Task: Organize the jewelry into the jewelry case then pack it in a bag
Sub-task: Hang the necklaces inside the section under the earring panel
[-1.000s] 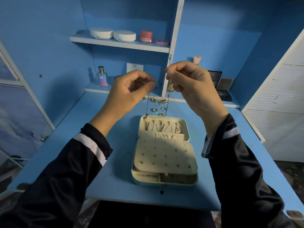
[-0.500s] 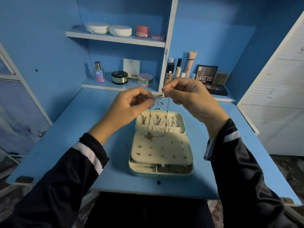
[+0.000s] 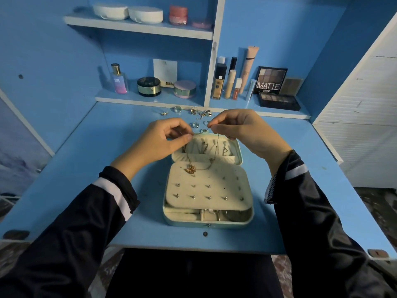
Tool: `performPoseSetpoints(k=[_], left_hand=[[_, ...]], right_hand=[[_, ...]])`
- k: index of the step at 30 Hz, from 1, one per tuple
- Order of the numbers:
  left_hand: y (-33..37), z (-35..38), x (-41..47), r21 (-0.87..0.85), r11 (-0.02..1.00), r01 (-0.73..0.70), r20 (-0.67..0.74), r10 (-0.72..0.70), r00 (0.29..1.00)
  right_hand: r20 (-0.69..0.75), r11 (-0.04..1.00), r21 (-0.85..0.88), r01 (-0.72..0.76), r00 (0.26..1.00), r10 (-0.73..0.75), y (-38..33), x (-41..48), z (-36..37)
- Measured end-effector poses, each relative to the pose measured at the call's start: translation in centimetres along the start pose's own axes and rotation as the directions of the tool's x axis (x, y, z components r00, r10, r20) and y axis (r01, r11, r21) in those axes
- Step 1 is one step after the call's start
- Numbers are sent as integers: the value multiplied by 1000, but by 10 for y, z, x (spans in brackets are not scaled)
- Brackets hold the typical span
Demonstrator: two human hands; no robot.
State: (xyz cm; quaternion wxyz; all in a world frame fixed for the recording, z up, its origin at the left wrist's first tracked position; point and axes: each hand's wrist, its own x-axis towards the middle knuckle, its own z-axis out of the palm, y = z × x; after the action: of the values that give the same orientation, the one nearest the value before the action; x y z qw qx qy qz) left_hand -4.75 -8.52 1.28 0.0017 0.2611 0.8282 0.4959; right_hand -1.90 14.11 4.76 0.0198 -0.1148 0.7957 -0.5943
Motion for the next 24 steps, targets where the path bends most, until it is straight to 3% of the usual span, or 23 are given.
performPoseSetpoints(k=[9, 18, 24], left_hand=[[-10, 0, 9, 115, 993, 31, 52, -37, 998], [-9, 3, 27, -78, 996, 50, 40, -47, 998], [-11, 5, 32, -120, 991, 66, 72, -57, 996]], right_hand=[[40, 995, -98, -11, 999, 15, 6, 19, 7], [55, 986, -162, 37, 998, -28, 9, 34, 13], [63, 992, -92, 85, 995, -79, 18, 36, 12]])
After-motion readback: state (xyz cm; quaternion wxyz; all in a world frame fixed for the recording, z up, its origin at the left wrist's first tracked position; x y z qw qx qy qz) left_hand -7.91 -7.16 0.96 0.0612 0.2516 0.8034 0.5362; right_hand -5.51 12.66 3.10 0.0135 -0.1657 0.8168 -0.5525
